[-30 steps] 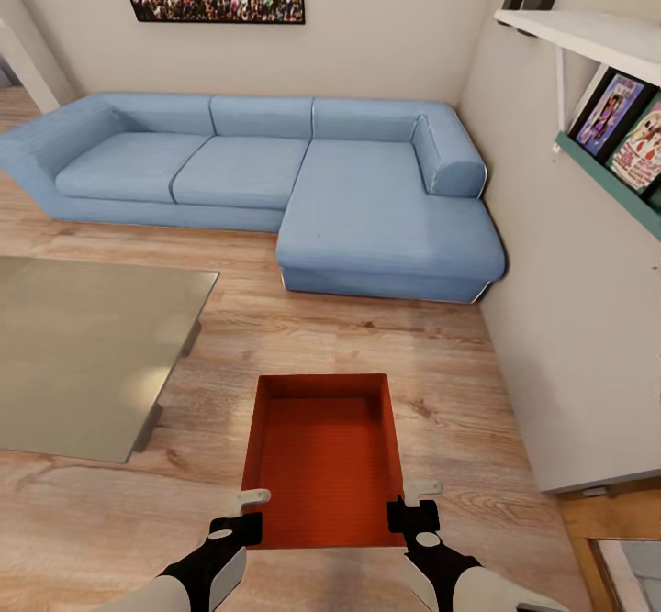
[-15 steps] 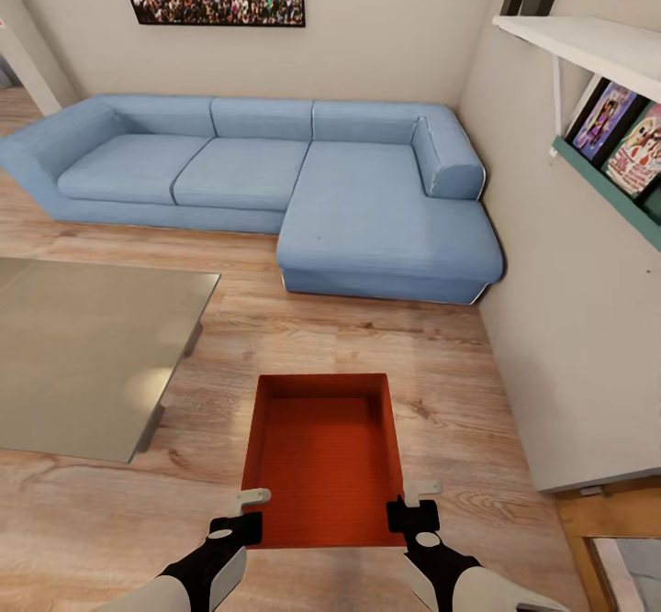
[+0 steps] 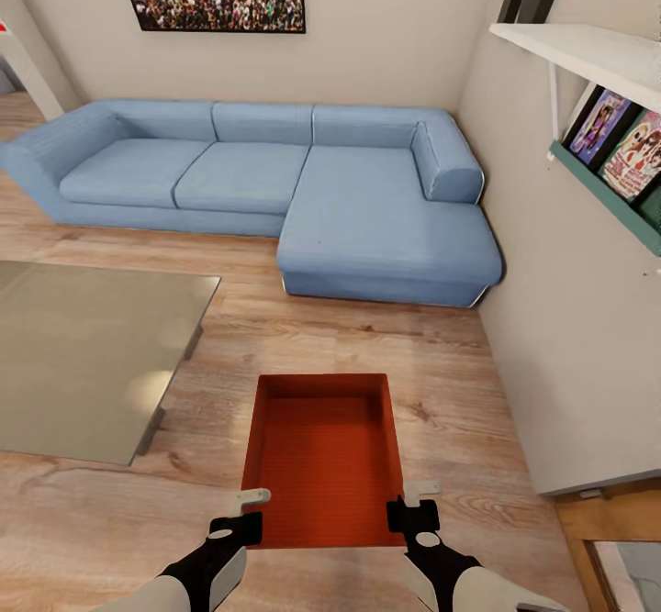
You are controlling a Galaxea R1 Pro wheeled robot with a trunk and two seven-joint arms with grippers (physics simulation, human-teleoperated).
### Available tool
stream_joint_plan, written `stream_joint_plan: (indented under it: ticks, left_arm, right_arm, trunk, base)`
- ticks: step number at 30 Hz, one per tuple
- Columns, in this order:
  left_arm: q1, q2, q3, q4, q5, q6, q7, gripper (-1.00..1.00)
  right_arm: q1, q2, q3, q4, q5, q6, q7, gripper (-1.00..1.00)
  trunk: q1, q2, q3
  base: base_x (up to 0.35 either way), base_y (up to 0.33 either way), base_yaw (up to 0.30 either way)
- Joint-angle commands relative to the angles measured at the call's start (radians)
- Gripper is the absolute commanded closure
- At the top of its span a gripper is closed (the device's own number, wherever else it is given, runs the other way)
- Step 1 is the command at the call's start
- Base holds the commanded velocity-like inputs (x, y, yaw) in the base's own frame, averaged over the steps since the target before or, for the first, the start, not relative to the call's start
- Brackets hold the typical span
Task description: Move the two storage containers from the living room to the garage. In the garage, place one container on the floor and stack the other container on top of it (either order is fine).
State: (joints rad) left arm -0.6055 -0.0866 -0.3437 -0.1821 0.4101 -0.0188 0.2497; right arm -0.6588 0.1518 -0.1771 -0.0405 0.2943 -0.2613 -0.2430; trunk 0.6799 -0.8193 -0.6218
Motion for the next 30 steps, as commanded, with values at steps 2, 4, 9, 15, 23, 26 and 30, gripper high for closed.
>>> stream_joint_plan:
  ticks: [2,4,9,15,23,26,30]
  left_arm:
    - [0.000,0.001,0.002,-0.001,0.006,-0.001,0.011,1.00]
    - [0.000,0.001,0.002,-0.001,0.006,-0.001,0.011,1.00]
    - [0.000,0.001,0.002,-0.002,0.006,-0.001,0.011,1.00]
    - [0.000,0.001,0.002,-0.002,0.006,-0.001,0.012,1.00]
    - [0.000,0.001,0.002,-0.002,0.006,-0.001,0.014,1.00]
    - [0.000,0.000,0.002,-0.002,0.006,-0.001,0.014,1.00]
    - [0.000,0.000,0.001,-0.002,0.006,-0.001,0.016,1.00]
  right_arm:
    - [-0.001,0.000,-0.035,0.000,0.006,-0.004,-0.006,1.00]
    - [-0.001,0.000,-0.035,0.000,0.005,-0.004,-0.006,1.00]
    - [-0.001,0.001,-0.035,0.000,0.006,-0.004,-0.007,1.00]
    - [-0.001,0.001,-0.035,-0.001,0.006,-0.004,-0.007,1.00]
    - [-0.001,0.001,-0.035,0.000,0.005,-0.004,-0.007,1.00]
    - [-0.001,0.000,-0.035,0.000,0.005,-0.004,-0.007,1.00]
    - [-0.001,0.000,-0.035,0.000,0.005,-0.004,-0.007,1.00]
  trunk:
    - [0.000,-0.001,0.002]
    - [0.000,-0.001,0.006]
    - [0.000,-0.001,0.014]
    - [0.000,-0.001,0.023]
    - [0.000,-0.001,0.036]
    - [0.000,-0.001,0.041]
    - [0.000,-0.001,0.047]
  base:
    - [0.000,0.000,0.000]
    - [0.000,0.000,0.000]
    - [0.000,0.000,0.000]
    - [0.000,0.000,0.000]
    - [0.000,0.000,0.000]
    - [0.000,0.000,0.000]
    - [0.000,0.000,0.000]
